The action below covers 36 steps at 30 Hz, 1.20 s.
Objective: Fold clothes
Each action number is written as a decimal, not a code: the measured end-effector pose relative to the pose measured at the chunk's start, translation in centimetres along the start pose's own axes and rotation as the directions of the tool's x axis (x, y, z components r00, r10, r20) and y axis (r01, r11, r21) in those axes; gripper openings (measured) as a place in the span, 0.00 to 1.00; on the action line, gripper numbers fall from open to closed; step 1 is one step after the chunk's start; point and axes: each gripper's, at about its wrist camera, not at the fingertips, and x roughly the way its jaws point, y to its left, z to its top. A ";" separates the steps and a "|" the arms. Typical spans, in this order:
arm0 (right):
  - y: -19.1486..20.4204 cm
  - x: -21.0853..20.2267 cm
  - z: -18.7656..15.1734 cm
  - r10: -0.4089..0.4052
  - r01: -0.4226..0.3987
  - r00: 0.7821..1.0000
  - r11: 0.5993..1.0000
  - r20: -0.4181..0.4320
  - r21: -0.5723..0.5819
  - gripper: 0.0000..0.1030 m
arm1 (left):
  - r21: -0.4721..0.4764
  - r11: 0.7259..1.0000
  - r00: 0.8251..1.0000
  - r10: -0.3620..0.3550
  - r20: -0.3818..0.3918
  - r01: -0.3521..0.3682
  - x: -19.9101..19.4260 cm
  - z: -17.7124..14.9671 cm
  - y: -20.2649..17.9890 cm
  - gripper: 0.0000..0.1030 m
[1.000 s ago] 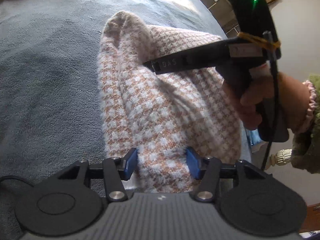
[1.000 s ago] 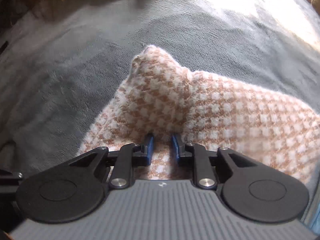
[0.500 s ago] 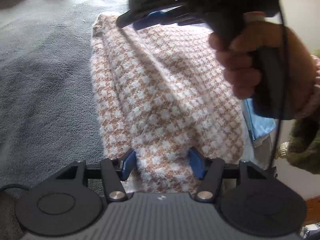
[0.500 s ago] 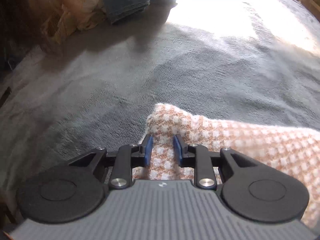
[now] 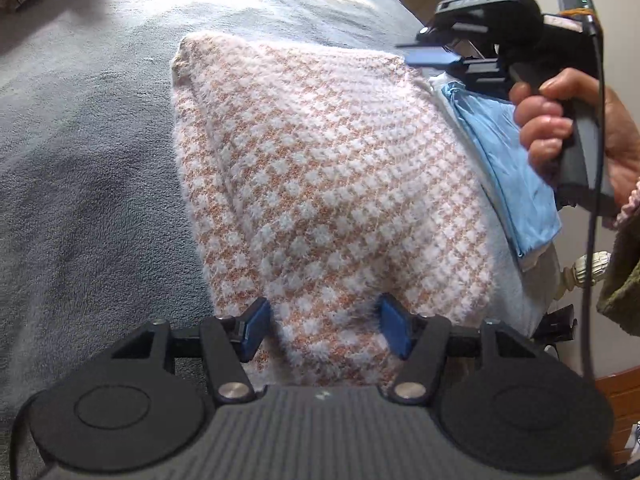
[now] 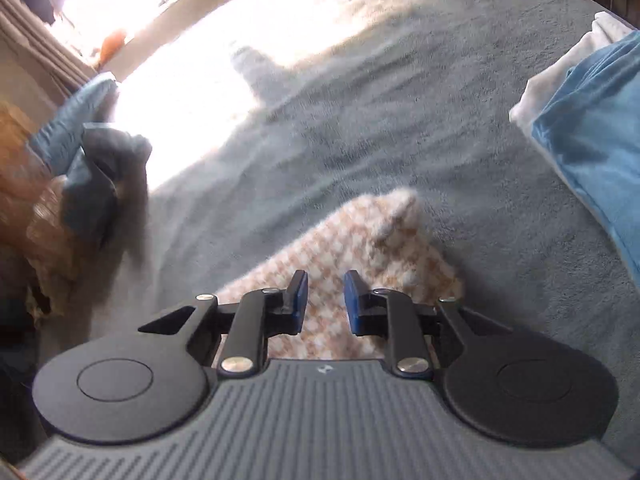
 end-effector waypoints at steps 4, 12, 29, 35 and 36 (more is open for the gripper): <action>-2.0 1.5 1.6 -0.051 0.050 0.998 0.998 0.040 0.035 0.19 | 0.002 1.000 1.000 0.017 -0.003 -0.017 0.0 0.1 -0.3 0.60; -2.8 3.6 1.5 -0.097 0.095 0.994 0.995 -0.051 -0.037 0.21 | 0.029 0.999 1.000 0.017 0.019 -0.018 -0.6 0.1 0.4 0.63; 11.4 0.3 -13.7 -0.199 0.041 0.968 0.728 -0.154 -0.684 0.42 | 0.128 0.977 0.972 0.146 0.185 -0.171 -2.3 10.1 11.3 0.58; 9.2 0.6 -13.1 -0.147 0.037 0.978 0.819 -0.147 -0.573 0.43 | 0.165 0.986 0.988 -0.062 0.140 0.039 4.1 15.2 13.3 0.58; 9.1 0.6 -13.2 -0.144 0.037 0.979 0.821 -0.143 -0.570 0.43 | 0.150 0.985 0.987 -0.101 0.122 0.082 5.3 15.6 13.9 0.58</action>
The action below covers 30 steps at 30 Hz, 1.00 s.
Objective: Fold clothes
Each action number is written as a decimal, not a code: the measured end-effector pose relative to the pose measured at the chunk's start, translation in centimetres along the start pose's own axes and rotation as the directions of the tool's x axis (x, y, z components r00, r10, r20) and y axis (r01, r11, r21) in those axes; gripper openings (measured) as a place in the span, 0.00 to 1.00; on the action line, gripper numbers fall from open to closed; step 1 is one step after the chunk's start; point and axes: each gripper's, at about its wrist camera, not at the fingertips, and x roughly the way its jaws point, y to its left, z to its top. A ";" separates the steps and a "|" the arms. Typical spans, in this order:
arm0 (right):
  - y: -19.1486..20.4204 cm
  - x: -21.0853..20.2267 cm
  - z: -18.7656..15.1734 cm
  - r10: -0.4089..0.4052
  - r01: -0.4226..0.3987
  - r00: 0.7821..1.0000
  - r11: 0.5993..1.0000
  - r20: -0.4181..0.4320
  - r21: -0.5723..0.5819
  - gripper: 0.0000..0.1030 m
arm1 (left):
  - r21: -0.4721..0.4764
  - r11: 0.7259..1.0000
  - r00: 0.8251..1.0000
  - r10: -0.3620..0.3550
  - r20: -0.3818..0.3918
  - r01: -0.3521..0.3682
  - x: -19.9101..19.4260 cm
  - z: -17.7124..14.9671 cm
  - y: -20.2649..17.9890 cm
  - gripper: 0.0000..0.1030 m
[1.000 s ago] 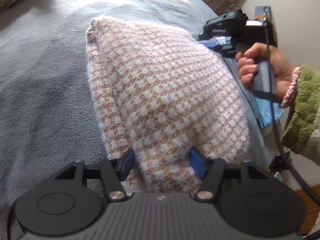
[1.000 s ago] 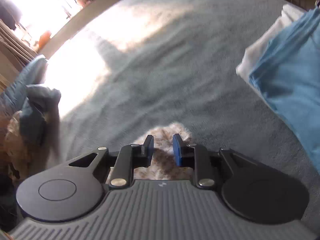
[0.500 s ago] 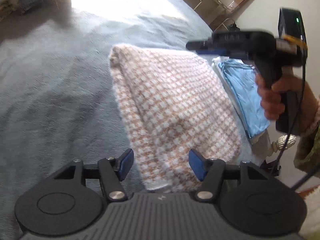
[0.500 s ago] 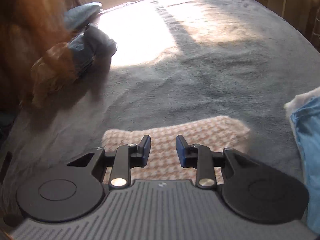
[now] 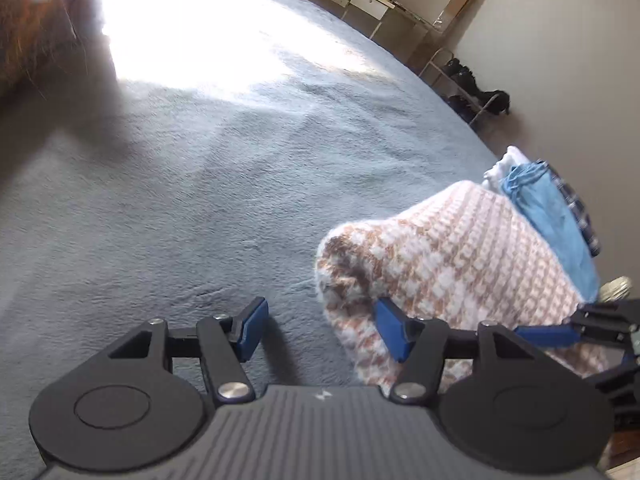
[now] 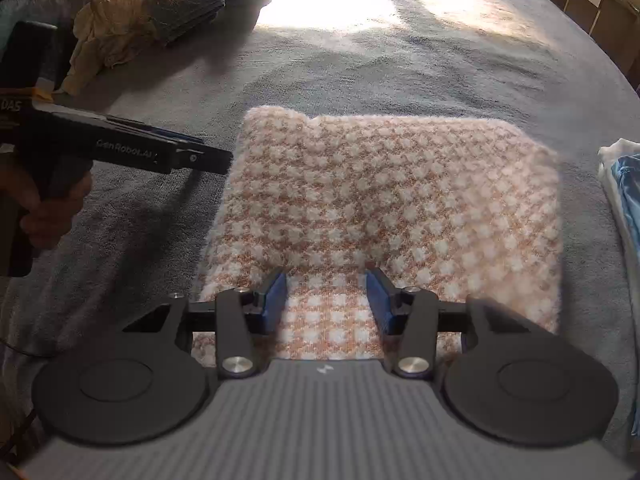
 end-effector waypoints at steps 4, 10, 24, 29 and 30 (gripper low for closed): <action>0.2 -0.2 -0.8 0.001 -0.002 1.000 1.000 0.024 0.017 0.43 | 0.018 0.999 0.998 -0.049 0.029 0.048 1.8 0.4 0.7 0.57; 0.2 -0.3 -1.7 0.005 -0.007 0.998 0.999 0.059 0.041 0.43 | -0.109 0.992 0.996 -0.049 0.073 0.056 2.4 1.2 1.9 0.54; -5.1 -4.3 3.1 0.008 -0.043 0.984 0.980 0.179 0.193 0.43 | -0.047 0.986 0.981 0.165 0.103 -0.161 -4.8 3.1 -3.8 0.54; -11.6 -1.3 6.4 -0.087 0.034 0.976 0.965 0.197 0.259 0.30 | -0.032 0.999 0.994 0.045 0.099 -0.042 -4.4 4.0 -8.9 0.54; -12.7 0.1 6.4 -0.088 0.040 0.981 0.963 0.172 0.268 0.28 | -0.021 0.999 0.996 0.028 0.084 -0.027 -3.6 3.9 -9.8 0.54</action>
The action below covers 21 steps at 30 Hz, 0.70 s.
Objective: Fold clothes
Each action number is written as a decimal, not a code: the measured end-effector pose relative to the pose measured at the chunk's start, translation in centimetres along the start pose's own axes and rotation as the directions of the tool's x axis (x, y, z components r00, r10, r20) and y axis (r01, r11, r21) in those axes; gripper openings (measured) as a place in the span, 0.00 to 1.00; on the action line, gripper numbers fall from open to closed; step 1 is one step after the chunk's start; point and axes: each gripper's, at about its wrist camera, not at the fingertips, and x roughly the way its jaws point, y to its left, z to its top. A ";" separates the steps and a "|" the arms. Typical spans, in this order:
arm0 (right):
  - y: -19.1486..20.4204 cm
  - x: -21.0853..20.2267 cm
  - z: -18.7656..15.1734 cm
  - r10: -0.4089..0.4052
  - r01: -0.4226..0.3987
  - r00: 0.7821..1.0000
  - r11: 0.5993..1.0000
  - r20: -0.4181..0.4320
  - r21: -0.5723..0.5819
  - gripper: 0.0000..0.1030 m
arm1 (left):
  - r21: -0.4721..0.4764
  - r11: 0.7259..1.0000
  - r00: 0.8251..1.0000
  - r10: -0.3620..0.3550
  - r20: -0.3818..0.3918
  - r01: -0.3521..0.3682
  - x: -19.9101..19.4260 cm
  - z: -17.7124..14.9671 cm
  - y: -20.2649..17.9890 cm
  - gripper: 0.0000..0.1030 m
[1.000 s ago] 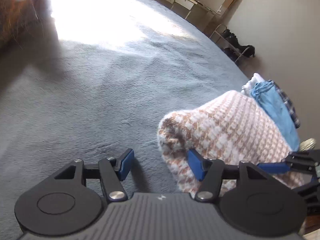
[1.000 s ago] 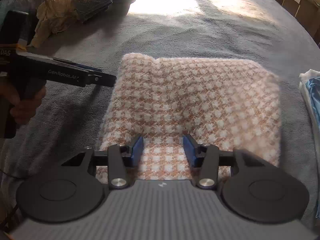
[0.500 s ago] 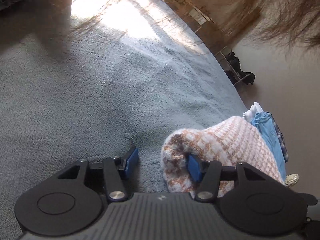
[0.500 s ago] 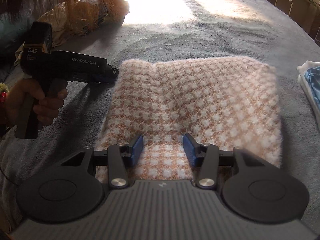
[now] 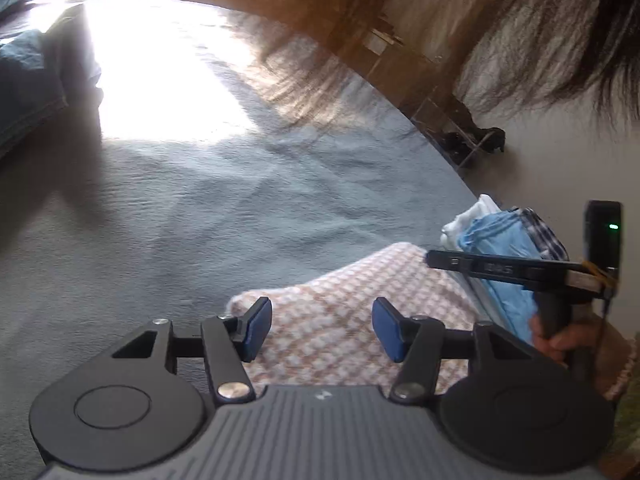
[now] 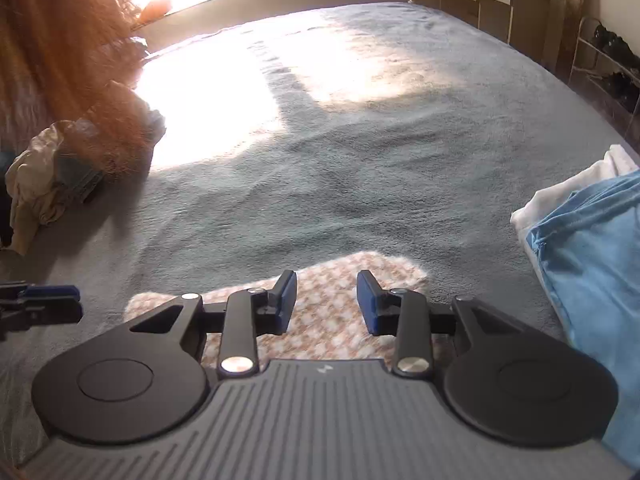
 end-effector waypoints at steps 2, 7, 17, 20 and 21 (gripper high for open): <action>-1.3 2.8 -1.2 -0.021 0.018 0.998 0.999 -0.067 -0.038 0.20 | 0.000 1.000 0.999 -0.002 -0.050 0.002 1.7 -0.4 -1.4 0.54; -1.0 1.4 -0.2 -0.028 0.018 0.993 0.996 -0.113 -0.088 0.19 | 0.028 0.994 0.979 0.108 -0.171 -0.104 4.3 -1.5 -2.9 0.54; 3.1 -4.7 -7.2 0.030 -0.096 0.946 0.977 -0.322 -0.190 0.19 | 0.153 0.953 0.889 0.299 -0.347 -0.260 6.8 -0.6 -6.1 0.61; 3.5 -4.3 -7.9 0.003 -0.067 0.943 0.981 -0.334 -0.181 0.19 | 0.218 0.928 0.848 0.365 -0.385 -0.301 7.7 -0.6 -7.5 0.65; 3.7 -4.7 -7.5 0.003 -0.059 0.943 0.985 -0.334 -0.160 0.19 | 0.232 0.922 0.836 0.382 -0.394 -0.311 8.0 -0.6 -7.8 0.65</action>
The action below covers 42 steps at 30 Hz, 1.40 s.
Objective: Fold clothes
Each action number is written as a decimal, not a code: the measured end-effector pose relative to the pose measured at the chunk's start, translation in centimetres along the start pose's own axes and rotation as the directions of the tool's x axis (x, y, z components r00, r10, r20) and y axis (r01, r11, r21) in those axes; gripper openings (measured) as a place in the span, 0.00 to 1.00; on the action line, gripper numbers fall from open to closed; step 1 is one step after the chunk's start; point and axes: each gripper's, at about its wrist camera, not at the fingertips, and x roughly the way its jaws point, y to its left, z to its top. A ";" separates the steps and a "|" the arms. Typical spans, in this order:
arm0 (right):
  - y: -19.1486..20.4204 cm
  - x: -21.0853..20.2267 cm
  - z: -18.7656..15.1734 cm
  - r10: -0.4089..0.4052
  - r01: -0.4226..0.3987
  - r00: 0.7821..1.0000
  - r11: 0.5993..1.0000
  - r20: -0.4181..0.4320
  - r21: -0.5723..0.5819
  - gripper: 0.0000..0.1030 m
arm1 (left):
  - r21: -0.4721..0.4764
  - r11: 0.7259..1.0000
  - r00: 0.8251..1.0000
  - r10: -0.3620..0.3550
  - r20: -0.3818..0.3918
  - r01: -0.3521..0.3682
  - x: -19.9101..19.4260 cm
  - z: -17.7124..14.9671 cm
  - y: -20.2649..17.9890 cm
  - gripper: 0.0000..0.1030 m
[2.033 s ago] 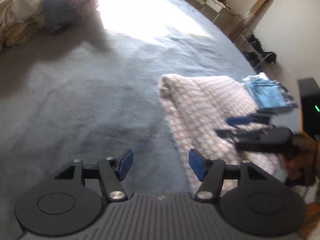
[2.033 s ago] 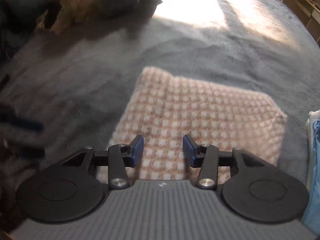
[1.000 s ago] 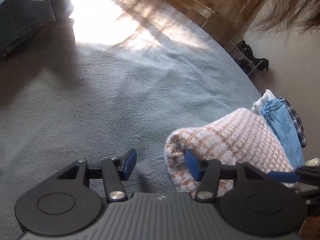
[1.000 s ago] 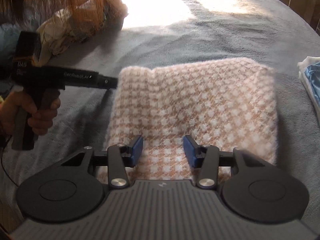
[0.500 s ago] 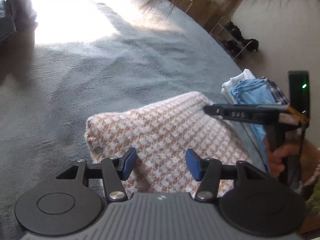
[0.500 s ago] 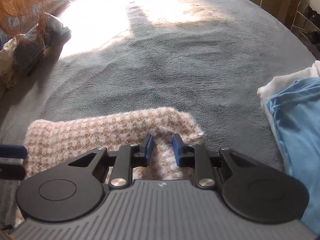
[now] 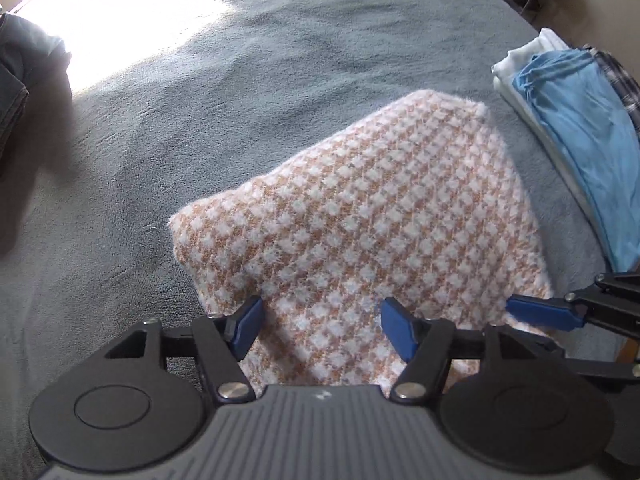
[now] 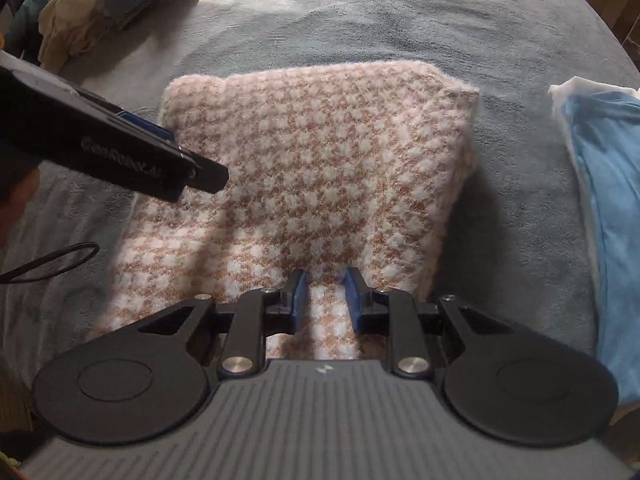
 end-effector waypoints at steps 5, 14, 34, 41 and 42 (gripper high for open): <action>2.4 -4.8 -1.6 0.094 -0.094 0.995 0.995 0.033 0.009 0.20 | 0.001 1.000 0.999 0.024 -0.029 -0.024 0.2 0.1 -0.6 0.66; 4.2 -3.4 -3.3 0.167 -0.166 0.986 0.983 -0.005 0.072 0.23 | 0.034 0.998 0.997 0.060 -0.042 -0.058 0.0 -0.3 -1.5 0.68; 0.0 -6.8 -2.0 0.225 -0.253 0.964 0.941 0.142 0.225 0.46 | -0.157 0.981 0.988 -0.097 0.121 0.115 -4.8 -2.1 3.6 0.70; -12.0 -1.6 -2.2 0.291 -0.354 0.935 0.738 0.202 0.574 0.81 | -0.283 0.909 0.952 -0.284 0.114 0.305 -0.1 -5.4 8.9 0.79; -12.8 -0.6 -2.6 0.319 -0.376 0.925 0.702 0.205 0.604 0.81 | -0.284 0.904 0.947 -0.298 0.120 0.320 0.6 -5.8 9.2 0.79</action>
